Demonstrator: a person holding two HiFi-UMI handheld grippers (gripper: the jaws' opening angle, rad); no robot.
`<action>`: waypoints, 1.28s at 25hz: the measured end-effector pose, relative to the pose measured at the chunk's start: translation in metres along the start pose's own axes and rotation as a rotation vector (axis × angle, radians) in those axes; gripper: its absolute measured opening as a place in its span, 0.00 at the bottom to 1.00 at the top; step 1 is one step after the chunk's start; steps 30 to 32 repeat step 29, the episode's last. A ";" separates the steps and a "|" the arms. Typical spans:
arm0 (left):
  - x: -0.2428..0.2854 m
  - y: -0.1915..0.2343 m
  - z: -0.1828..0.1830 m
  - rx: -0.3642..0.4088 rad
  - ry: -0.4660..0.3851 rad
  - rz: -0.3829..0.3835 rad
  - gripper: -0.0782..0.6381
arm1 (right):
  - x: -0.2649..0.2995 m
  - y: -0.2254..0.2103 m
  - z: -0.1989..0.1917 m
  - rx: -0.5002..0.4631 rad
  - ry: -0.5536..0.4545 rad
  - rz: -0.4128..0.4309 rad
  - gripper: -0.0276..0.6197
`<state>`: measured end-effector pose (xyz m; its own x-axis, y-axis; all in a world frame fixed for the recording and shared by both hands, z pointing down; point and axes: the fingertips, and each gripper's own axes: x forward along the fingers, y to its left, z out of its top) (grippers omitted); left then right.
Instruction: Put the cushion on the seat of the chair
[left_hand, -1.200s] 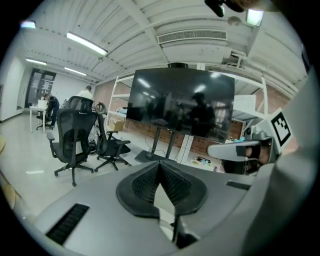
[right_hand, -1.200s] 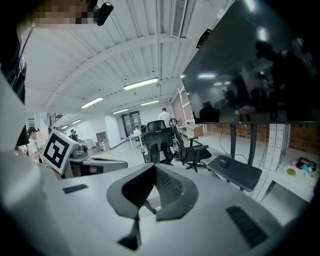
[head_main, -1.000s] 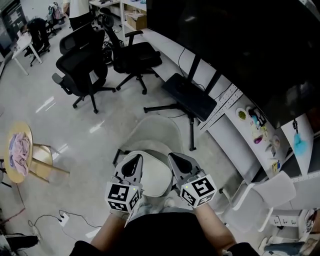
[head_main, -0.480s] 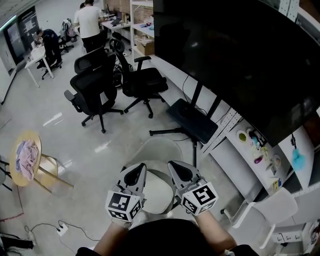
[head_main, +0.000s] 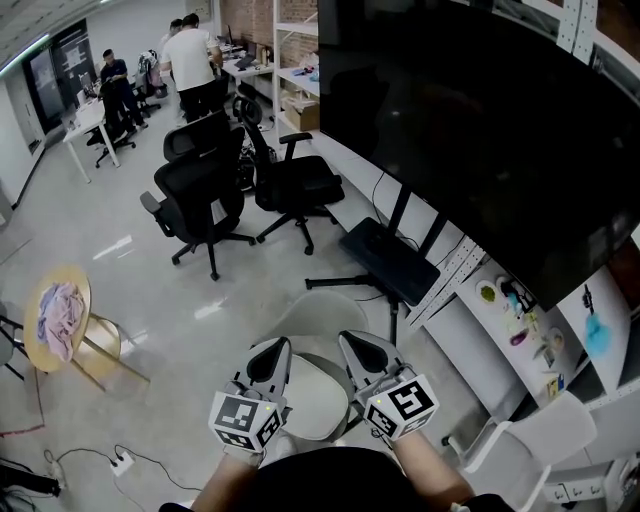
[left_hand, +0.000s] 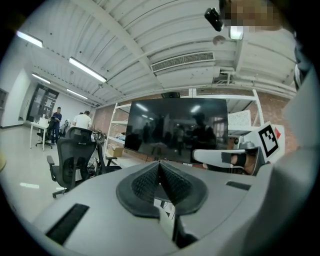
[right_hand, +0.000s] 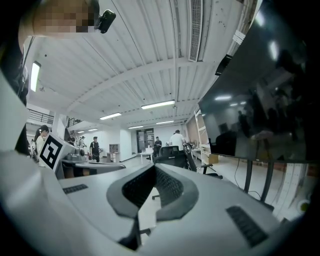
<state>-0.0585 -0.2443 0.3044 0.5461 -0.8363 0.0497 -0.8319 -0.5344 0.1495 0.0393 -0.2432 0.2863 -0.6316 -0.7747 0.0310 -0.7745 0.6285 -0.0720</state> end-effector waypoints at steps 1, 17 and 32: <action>-0.001 0.001 0.001 0.000 -0.002 0.004 0.12 | 0.000 0.000 0.000 -0.001 0.000 -0.002 0.05; -0.011 -0.001 -0.002 -0.015 -0.013 0.009 0.12 | -0.010 0.001 -0.005 -0.025 0.006 -0.032 0.05; -0.013 0.001 -0.004 -0.026 -0.012 0.006 0.12 | -0.009 0.006 -0.012 -0.035 0.004 -0.039 0.05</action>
